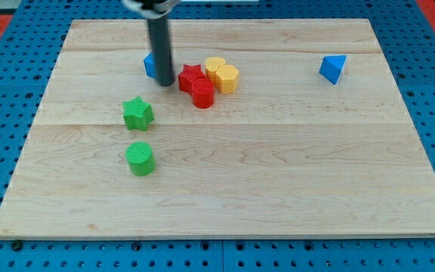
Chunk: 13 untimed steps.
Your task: Form a group of the green blocks and the cube
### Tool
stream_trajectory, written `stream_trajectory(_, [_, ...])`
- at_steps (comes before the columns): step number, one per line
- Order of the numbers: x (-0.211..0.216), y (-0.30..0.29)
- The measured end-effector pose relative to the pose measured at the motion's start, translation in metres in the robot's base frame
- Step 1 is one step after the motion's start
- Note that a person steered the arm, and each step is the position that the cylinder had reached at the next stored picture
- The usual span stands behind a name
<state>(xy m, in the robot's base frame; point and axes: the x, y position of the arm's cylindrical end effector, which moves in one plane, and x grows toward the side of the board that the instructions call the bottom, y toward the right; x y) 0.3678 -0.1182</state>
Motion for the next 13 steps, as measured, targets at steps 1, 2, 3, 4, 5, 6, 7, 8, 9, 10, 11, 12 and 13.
stream_trajectory(1, [-0.002, -0.019])
stream_trajectory(2, [-0.004, 0.048])
stream_trajectory(3, [-0.04, 0.089])
stream_trajectory(4, [-0.063, 0.068])
stream_trajectory(5, [-0.063, 0.045])
stream_trajectory(6, [-0.032, -0.078])
stream_trajectory(7, [-0.017, -0.081])
stream_trajectory(8, [-0.045, -0.064])
stream_trajectory(9, [-0.012, -0.046])
stream_trajectory(10, [0.012, 0.058])
stream_trajectory(11, [0.08, 0.043])
stream_trajectory(12, [0.073, -0.027])
stream_trajectory(13, [0.028, -0.065])
